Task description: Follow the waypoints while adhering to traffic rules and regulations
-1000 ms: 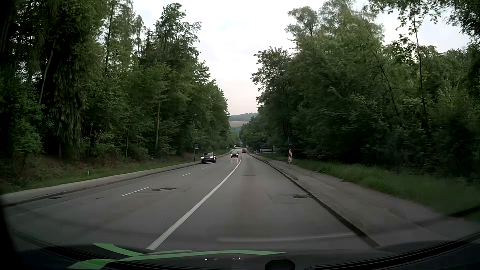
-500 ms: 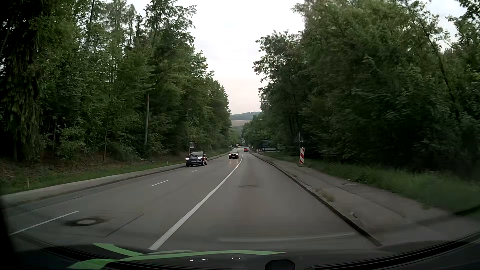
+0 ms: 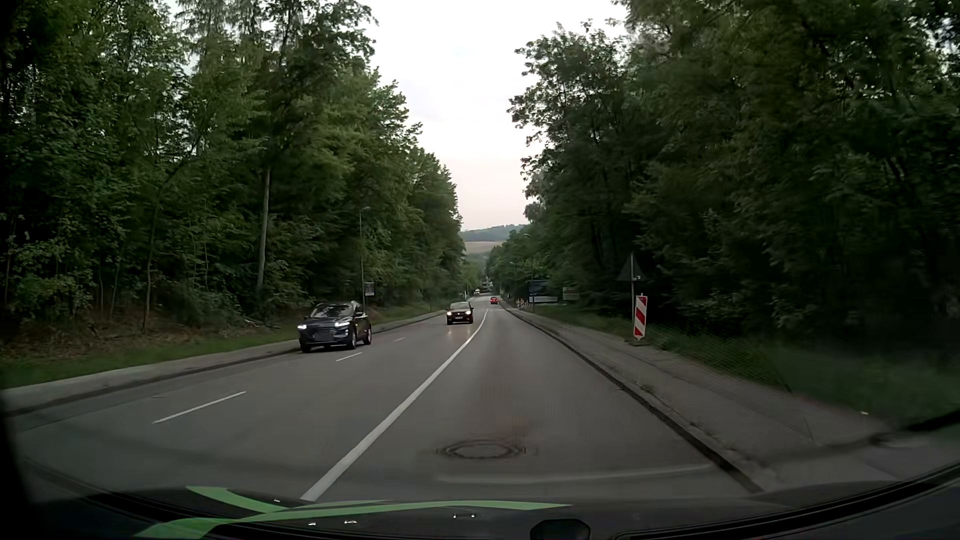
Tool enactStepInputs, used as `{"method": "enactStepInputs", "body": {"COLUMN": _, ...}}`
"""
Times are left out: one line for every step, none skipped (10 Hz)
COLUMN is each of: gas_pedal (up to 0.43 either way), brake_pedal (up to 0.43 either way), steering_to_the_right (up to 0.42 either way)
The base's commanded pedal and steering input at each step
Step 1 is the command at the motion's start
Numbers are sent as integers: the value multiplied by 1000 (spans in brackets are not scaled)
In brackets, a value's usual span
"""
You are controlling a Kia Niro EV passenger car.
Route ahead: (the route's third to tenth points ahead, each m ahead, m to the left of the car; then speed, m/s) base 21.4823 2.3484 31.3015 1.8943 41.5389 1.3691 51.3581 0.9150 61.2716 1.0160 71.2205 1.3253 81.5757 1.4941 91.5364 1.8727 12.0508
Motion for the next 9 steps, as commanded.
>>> {"method": "enactStepInputs", "body": {"gas_pedal": 0, "brake_pedal": 128, "steering_to_the_right": -6}}
{"method": "enactStepInputs", "body": {"gas_pedal": 0, "brake_pedal": 128, "steering_to_the_right": -6}}
{"method": "enactStepInputs", "body": {"gas_pedal": 0, "brake_pedal": 128, "steering_to_the_right": -6}}
{"method": "enactStepInputs", "body": {"gas_pedal": 0, "brake_pedal": 128, "steering_to_the_right": -6}}
{"method": "enactStepInputs", "body": {"gas_pedal": 0, "brake_pedal": 128, "steering_to_the_right": -6}}
{"method": "enactStepInputs", "body": {"gas_pedal": 0, "brake_pedal": 128, "steering_to_the_right": -6}}
{"method": "enactStepInputs", "body": {"gas_pedal": 0, "brake_pedal": 128, "steering_to_the_right": -6}}
{"method": "enactStepInputs", "body": {"gas_pedal": 0, "brake_pedal": 128, "steering_to_the_right": -6}}
{"method": "enactStepInputs", "body": {"gas_pedal": 0, "brake_pedal": 128, "steering_to_the_right": -6}}
